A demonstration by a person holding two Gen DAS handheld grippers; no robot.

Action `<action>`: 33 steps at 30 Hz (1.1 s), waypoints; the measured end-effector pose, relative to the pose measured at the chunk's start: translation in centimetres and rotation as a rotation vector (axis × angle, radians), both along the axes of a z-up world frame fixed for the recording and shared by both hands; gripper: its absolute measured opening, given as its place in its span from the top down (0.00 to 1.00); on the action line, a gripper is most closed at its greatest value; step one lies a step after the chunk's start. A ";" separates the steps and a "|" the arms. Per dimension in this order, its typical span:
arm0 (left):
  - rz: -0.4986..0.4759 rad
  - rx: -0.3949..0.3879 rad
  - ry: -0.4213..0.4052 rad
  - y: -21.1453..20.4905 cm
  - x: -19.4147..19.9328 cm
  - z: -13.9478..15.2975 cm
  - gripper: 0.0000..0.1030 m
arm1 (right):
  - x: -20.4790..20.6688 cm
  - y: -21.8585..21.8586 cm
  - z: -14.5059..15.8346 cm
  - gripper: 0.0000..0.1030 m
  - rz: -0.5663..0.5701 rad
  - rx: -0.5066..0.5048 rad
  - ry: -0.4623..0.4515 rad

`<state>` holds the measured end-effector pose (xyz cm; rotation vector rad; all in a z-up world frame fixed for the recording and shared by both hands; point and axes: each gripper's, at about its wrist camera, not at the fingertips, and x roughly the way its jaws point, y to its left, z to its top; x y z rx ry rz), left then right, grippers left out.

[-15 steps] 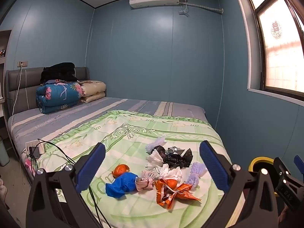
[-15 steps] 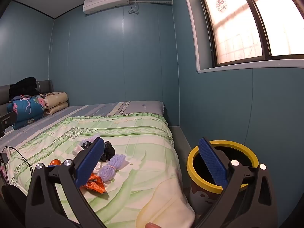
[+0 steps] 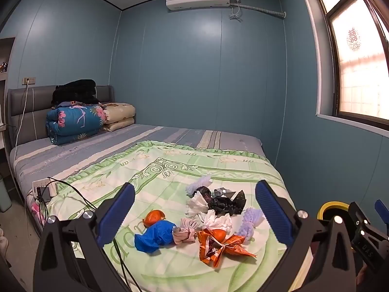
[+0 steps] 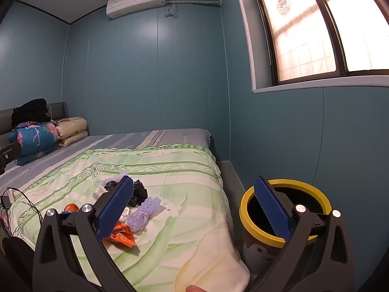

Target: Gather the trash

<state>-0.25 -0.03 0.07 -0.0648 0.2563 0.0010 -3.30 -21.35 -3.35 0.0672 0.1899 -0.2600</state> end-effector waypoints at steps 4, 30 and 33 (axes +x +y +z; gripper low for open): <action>0.007 -0.003 0.001 0.2 0.1 0.0 0.07 | -0.1 0.0 0.0 0.08 0.000 -0.003 -0.001; 0.019 -0.013 0.006 0.2 -0.1 -0.2 0.07 | 0.0 0.2 -0.1 0.08 0.004 -0.005 0.005; 0.015 -0.015 0.009 0.2 -0.1 -0.3 0.07 | 0.1 0.2 -0.2 0.08 0.003 -0.007 0.005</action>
